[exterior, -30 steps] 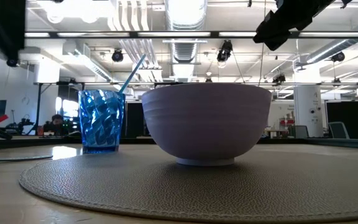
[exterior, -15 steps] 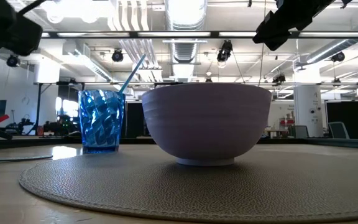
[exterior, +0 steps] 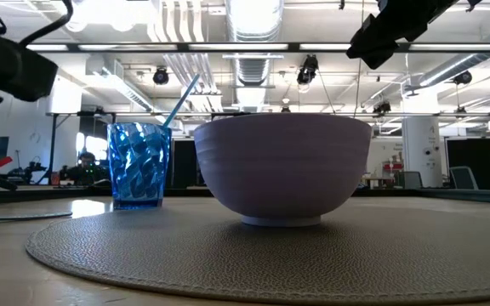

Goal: Pick & Place Utensil
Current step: Put the blue spoon into the violet bowl

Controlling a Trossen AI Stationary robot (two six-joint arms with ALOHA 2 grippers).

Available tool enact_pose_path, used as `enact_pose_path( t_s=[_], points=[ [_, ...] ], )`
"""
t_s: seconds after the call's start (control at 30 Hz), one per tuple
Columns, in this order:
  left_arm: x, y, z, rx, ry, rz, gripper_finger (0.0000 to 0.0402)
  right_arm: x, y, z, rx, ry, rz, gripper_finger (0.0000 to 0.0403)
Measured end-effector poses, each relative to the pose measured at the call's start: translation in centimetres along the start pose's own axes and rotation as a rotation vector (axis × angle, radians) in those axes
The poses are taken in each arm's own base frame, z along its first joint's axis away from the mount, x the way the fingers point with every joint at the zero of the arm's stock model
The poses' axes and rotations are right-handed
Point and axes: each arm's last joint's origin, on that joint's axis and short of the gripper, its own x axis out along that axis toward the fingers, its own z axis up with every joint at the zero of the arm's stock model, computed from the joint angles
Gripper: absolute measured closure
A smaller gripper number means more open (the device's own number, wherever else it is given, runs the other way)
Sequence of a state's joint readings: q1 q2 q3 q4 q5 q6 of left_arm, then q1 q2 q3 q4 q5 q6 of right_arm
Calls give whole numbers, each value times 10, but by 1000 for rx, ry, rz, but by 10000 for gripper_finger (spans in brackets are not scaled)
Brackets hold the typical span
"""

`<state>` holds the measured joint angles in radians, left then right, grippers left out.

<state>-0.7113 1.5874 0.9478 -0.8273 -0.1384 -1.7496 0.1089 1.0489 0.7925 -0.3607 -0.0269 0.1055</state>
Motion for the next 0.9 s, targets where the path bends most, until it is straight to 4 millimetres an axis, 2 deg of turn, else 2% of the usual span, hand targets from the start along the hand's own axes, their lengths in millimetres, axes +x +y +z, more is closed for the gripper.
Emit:
enact_pose_path(
  t_s=[0.17, 0.53, 0.9],
  points=[
    [9, -2, -2, -15, 18, 35, 229, 0, 0, 0, 5, 0, 0, 321],
    [20, -5, -1, -20, 34, 53, 287, 0, 0, 0, 7, -1, 0, 319],
    [22, -5, -1, -19, 46, 62, 293, 0, 0, 0, 7, -3, 1, 334]
  ],
)
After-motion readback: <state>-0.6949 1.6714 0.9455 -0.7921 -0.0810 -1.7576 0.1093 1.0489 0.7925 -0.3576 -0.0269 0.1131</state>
